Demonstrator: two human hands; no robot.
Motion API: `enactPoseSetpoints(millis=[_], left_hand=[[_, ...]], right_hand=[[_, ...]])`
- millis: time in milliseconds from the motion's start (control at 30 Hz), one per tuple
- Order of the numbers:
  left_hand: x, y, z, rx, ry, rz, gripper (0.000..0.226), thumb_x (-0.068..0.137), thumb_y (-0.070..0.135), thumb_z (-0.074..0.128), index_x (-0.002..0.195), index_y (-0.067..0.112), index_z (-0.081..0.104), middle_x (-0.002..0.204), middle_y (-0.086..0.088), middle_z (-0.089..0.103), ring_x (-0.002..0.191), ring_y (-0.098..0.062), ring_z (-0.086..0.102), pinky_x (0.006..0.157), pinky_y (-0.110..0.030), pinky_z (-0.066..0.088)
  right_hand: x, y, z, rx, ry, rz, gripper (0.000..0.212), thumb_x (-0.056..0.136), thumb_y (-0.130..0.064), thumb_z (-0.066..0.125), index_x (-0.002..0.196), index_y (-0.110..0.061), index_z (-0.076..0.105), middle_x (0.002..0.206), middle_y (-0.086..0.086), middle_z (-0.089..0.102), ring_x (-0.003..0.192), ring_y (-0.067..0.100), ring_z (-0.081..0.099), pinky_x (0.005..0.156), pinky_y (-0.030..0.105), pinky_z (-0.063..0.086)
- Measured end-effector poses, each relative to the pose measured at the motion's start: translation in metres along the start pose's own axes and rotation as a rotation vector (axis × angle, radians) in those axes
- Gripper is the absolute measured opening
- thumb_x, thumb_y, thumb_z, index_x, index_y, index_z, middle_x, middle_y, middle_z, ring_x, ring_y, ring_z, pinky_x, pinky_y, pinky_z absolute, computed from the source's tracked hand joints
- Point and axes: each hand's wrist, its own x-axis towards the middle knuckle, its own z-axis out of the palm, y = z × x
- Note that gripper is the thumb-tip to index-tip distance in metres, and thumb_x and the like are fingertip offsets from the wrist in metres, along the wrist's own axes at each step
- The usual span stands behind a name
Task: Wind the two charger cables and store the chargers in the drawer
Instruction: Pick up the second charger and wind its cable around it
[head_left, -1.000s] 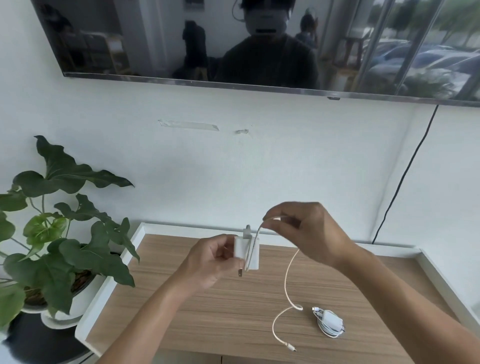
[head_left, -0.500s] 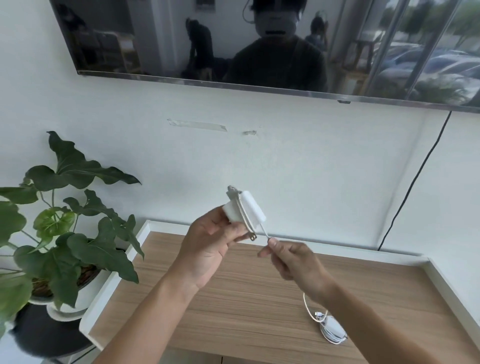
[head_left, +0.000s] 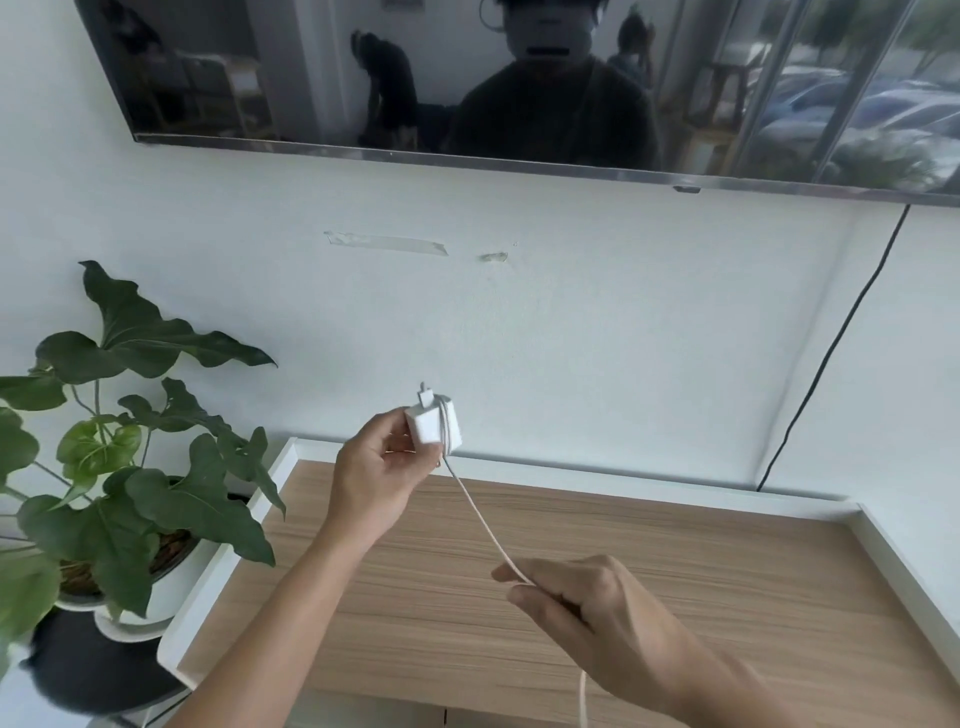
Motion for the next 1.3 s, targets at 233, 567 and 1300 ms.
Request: enactPoseSetpoints(millis=[233,567,1300], left_hand=[[-0.016,-0.017,0.008,0.232,-0.346,0.044,0.028,0.083,0.011,0.08,0.104,0.029,0.075,0.086,0.016,0.074,0.078,-0.004,0.071,0.072,-0.021,0.058],[-0.043,0.006,0.02,-0.016,-0.605,-0.044,0.041,0.073,0.022,0.081,0.113,0.028,0.077,0.097,0.001,0.078,0.088,-0.019,0.073,0.083,-0.034,0.06],[-0.018,0.033,0.018,-0.588,-0.162,-0.113,0.036,0.072,0.025,0.084,0.105,0.012,0.079,0.104,-0.013,0.079,0.102,-0.03,0.073,0.101,-0.047,0.055]], right_hand=[[0.028,-0.01,-0.044,-0.163,0.092,-0.118,0.036,0.108,-0.036,0.049,0.081,-0.013,0.057,0.063,-0.001,0.05,0.056,0.018,0.044,0.057,0.036,0.042],[0.057,0.011,-0.076,0.074,0.224,0.118,0.021,0.104,-0.021,0.058,0.096,-0.016,0.077,0.052,-0.02,0.05,0.049,0.006,0.037,0.053,0.013,0.033],[0.006,0.018,0.005,0.313,-0.057,0.282,0.039,0.101,-0.051,0.047,0.098,-0.026,0.077,0.055,-0.006,0.051,0.052,0.003,0.046,0.061,0.018,0.044]])
